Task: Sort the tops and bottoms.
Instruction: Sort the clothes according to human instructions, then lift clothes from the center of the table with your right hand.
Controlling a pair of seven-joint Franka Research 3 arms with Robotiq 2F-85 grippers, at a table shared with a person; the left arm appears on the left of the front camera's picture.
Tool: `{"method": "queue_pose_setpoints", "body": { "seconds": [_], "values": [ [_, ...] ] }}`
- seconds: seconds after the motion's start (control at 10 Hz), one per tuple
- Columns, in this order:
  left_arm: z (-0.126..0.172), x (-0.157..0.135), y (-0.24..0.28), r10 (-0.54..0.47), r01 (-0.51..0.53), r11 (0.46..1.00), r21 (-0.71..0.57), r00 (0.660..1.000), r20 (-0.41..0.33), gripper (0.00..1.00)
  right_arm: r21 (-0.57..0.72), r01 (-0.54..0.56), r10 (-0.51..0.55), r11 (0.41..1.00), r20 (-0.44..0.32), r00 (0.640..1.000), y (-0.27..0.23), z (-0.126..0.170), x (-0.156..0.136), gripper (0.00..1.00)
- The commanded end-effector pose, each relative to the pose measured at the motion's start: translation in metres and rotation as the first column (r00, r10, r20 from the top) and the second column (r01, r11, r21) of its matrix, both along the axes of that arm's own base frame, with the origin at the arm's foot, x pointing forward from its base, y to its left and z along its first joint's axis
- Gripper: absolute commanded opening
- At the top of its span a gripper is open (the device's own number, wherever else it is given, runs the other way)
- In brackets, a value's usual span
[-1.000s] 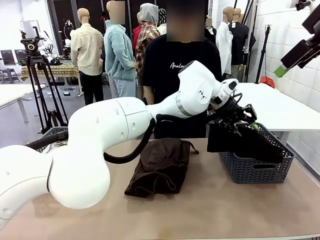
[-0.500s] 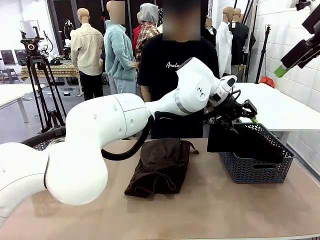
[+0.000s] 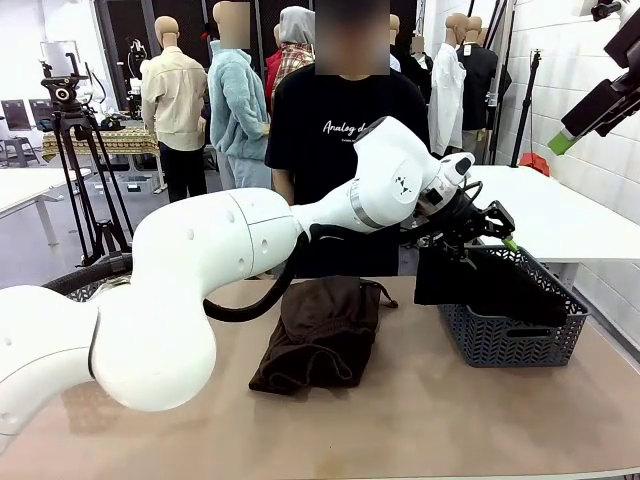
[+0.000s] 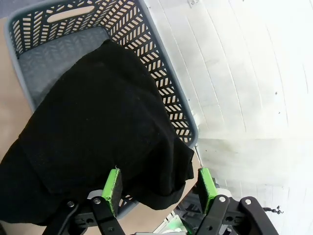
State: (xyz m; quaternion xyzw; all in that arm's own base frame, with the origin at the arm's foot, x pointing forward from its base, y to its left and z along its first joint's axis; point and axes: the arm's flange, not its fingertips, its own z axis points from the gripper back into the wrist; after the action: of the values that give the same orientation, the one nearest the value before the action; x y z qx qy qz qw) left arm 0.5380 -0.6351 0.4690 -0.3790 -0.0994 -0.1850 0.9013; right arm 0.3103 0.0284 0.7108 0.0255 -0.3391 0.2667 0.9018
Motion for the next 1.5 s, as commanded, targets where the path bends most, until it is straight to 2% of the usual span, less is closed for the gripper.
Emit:
{"method": "queue_pose_setpoints", "body": {
  "seconds": [0.0, 1.3, 1.4],
  "values": [
    [0.001, 0.000, 0.000, -0.004, 0.004, 1.000, -0.002, 1.000, 0.010, 0.80, -0.014, -0.003, 0.003, 1.000, -0.004, 1.000, 0.000, 0.001, 0.001, 1.00],
    [0.000, 0.000, 0.000, 0.000, 0.000, 1.000, 0.000, 1.000, 0.000, 0.80, -0.014, -0.003, 0.003, 1.000, -0.004, 1.000, 0.000, 0.001, 0.001, 1.00],
    [0.011, -0.022, 0.028, 0.018, -0.023, 0.999, 0.049, 0.995, 0.098, 0.80, -0.014, -0.003, 0.003, 1.000, -0.004, 1.000, 0.000, 0.001, 0.001, 1.00]
  ]
}}
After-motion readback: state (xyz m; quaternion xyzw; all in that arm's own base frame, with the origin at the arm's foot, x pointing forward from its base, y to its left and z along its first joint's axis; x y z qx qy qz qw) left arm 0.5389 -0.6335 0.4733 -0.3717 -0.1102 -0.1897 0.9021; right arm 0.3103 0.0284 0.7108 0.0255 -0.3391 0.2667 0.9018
